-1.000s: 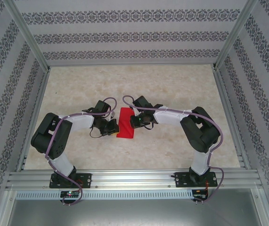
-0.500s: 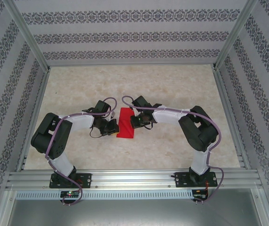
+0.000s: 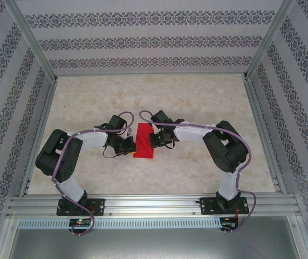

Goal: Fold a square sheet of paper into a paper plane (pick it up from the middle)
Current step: Fold the triangle a second time at the center of the table.

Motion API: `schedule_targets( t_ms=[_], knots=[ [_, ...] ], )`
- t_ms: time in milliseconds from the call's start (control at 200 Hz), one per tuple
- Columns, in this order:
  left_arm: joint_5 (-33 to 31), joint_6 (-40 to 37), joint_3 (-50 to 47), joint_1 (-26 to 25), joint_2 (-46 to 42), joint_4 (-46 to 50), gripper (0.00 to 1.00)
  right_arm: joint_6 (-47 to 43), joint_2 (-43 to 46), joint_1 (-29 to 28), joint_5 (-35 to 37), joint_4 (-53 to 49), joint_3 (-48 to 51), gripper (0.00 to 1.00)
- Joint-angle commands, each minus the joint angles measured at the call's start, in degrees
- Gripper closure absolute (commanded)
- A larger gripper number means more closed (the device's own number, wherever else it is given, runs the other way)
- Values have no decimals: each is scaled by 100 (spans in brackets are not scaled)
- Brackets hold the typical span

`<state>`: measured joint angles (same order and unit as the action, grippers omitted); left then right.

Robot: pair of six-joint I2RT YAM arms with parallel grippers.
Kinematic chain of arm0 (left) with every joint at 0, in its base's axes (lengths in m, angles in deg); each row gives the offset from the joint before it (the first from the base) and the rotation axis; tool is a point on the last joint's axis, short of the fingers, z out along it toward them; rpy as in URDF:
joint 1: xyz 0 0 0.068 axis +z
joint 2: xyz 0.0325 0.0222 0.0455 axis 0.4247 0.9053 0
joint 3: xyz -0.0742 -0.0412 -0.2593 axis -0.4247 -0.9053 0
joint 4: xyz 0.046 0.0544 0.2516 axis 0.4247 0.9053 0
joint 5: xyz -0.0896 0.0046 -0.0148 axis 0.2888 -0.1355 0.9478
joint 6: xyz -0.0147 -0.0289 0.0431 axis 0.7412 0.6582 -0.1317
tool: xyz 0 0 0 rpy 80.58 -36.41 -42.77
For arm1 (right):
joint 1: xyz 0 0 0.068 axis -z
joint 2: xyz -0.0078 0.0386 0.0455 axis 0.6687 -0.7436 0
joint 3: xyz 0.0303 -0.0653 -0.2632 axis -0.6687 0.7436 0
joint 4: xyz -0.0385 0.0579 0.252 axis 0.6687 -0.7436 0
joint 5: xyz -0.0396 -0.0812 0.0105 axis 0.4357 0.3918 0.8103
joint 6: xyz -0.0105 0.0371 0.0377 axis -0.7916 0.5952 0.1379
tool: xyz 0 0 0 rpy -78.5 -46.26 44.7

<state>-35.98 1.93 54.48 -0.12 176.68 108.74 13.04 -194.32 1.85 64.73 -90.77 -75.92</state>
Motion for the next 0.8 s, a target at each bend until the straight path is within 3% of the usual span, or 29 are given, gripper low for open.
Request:
schedule_targets(
  t_ms=[0, 435, 799],
  knots=[
    [-325, -93, 84, -36, -107, 350, 88, 79, -175, -71, 252, 12, -23, 97],
    [-514, 254, 548, -11, -858, 438, 79, 107, -219, -92, 252, 71, 30, 98],
    [524, 1410, 686, 49, -98, -1123, 80, 140, -254, -84, 213, 122, 47, 98]
  ],
)
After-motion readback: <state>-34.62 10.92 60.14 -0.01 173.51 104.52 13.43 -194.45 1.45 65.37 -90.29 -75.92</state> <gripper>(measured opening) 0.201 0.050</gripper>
